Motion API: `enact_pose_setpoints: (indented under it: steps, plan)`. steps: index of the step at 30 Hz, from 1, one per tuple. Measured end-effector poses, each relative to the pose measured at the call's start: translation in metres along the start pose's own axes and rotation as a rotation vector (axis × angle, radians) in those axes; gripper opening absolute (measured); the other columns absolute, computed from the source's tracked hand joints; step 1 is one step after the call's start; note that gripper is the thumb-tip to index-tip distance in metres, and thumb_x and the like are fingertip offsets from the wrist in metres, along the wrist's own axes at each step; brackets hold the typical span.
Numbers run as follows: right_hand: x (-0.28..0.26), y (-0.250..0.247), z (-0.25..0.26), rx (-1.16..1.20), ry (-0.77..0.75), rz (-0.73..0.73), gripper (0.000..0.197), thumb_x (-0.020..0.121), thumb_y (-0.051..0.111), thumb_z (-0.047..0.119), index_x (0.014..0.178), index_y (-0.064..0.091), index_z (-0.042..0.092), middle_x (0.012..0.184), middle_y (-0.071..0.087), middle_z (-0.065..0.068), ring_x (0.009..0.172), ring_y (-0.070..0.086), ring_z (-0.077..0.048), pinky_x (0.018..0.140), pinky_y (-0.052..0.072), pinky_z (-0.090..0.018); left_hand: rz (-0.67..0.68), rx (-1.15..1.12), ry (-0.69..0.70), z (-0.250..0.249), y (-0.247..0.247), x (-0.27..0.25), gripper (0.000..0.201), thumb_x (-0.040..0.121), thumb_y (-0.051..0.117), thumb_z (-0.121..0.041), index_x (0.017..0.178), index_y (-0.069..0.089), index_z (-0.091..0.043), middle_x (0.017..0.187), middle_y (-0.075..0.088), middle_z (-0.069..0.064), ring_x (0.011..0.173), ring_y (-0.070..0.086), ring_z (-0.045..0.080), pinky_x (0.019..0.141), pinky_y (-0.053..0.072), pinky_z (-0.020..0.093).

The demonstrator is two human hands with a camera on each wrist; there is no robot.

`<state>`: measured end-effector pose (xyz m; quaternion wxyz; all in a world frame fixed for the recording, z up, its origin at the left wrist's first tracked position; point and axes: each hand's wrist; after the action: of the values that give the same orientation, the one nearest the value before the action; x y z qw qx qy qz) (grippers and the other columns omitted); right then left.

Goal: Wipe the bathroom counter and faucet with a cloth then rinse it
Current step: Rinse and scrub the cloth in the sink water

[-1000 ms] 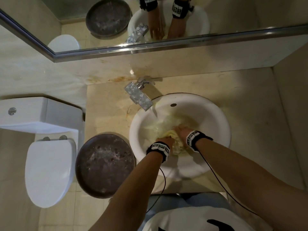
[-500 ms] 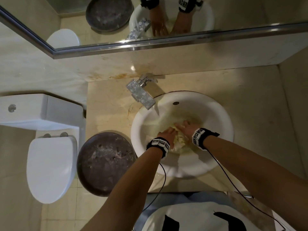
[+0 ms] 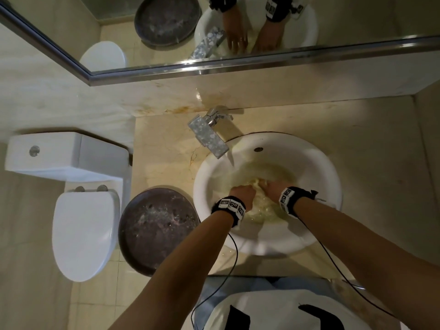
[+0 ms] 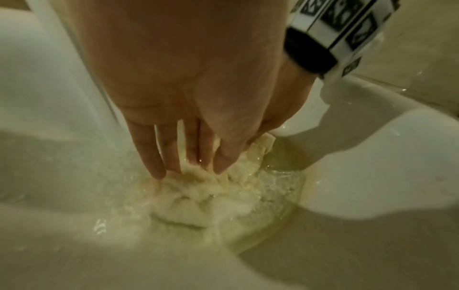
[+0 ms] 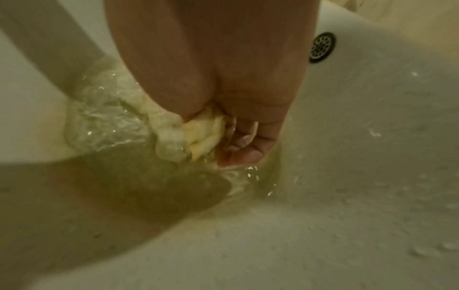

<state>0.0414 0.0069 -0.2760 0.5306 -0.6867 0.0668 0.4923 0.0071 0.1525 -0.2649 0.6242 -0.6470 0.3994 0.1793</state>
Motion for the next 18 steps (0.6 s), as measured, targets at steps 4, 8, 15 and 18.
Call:
enact_pose_setpoints:
  steps: [4, 8, 15, 18]
  plan:
    - [0.001, -0.001, -0.007, 0.075, 0.021, -0.059, 0.073, 0.099, 0.051, 0.016, 0.158, 0.008, 0.027, 0.145, 0.044, -0.012, 0.120, 0.055, -0.032, 0.074, 0.044, -0.036, -0.137, -0.035, -0.103, -0.008, 0.006, 0.007, 0.066, 0.084, 0.067, -0.004, 0.141, 0.036, -0.007, 0.139, 0.043, 0.012, 0.120, 0.053, 0.031, 0.091, 0.052, 0.041]
    - [0.004, -0.001, -0.013, 0.129, -0.021, -0.021, 0.069, 0.096, 0.055, 0.006, 0.155, 0.025, 0.024, 0.147, 0.040, -0.019, 0.126, 0.051, -0.036, 0.095, 0.046, -0.041, -0.102, -0.105, -0.208, -0.015, 0.016, 0.019, 0.066, 0.082, 0.069, -0.004, 0.139, 0.036, -0.006, 0.134, 0.046, 0.015, 0.121, 0.051, 0.033, 0.092, 0.053, 0.041]
    - [0.016, 0.021, -0.016, 0.387, 0.039, -0.086, 0.052, 0.095, 0.053, 0.013, 0.144, 0.039, 0.027, 0.150, 0.031, -0.017, 0.120, 0.055, -0.037, 0.096, 0.048, -0.039, -0.050, -0.222, -0.144, -0.009, 0.018, 0.033, 0.038, 0.100, 0.047, -0.007, 0.138, 0.045, -0.008, 0.134, 0.053, 0.019, 0.117, 0.059, 0.037, 0.093, 0.050, 0.041]
    - [0.012, 0.018, -0.017, 0.482, 0.094, -0.084, 0.086, 0.081, 0.079, 0.022, 0.148, 0.027, 0.025, 0.153, 0.025, -0.020, 0.127, 0.049, -0.041, 0.101, 0.048, -0.045, -0.044, -0.303, -0.162, 0.000, 0.013, 0.027, 0.042, 0.093, 0.054, -0.010, 0.134, 0.050, -0.015, 0.131, 0.051, 0.015, 0.116, 0.058, 0.038, 0.095, 0.051, 0.044]
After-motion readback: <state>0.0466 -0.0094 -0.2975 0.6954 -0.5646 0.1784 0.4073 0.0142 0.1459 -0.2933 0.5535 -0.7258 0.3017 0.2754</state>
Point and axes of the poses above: each hand's wrist, its own x-axis towards the middle knuckle, its own y-axis out of the palm, z = x × y
